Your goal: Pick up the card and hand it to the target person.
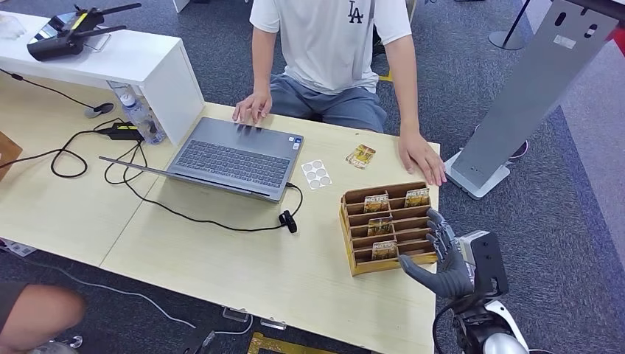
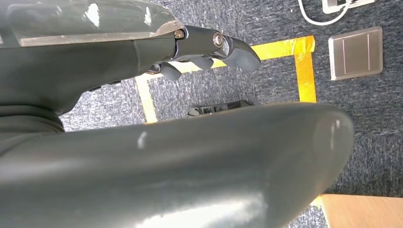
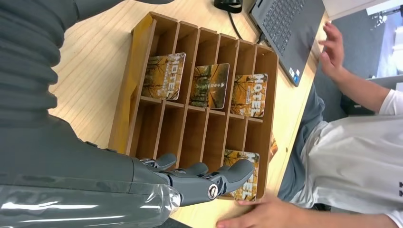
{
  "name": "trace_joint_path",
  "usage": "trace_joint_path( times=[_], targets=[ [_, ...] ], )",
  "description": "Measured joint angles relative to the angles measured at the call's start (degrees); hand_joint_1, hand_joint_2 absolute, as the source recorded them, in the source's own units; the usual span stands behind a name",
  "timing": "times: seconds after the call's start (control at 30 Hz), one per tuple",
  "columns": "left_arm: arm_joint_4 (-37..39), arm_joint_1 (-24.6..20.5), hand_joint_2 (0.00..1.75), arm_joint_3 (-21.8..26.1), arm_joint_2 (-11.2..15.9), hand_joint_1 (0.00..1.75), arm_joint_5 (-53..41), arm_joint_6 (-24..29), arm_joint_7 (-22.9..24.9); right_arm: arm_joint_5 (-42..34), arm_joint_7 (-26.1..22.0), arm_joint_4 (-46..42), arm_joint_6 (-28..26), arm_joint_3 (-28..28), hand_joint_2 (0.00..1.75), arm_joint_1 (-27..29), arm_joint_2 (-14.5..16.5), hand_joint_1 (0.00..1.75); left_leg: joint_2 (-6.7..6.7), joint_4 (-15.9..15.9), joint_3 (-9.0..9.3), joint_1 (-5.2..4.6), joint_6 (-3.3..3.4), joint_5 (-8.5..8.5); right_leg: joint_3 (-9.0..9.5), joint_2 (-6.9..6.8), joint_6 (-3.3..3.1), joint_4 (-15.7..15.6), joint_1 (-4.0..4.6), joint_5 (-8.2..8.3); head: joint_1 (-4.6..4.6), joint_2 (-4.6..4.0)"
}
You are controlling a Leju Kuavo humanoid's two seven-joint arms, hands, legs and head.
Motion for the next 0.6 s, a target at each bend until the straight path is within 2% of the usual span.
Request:
trace_joint_path(
  times=[0.6],
  targets=[
    [-0.01,-0.01,0.0,0.0,0.0,0.0,-0.27,-0.12,0.77,1.11,0.84,-1.88,0.64,-3.26,1.75,2.14,-0.3,0.0,0.01,0.0,0.0,0.0,0.0,0.0,0.0,0.0,0.0,0.0,0.0,0.0,0.0,0.0]
  ],
)
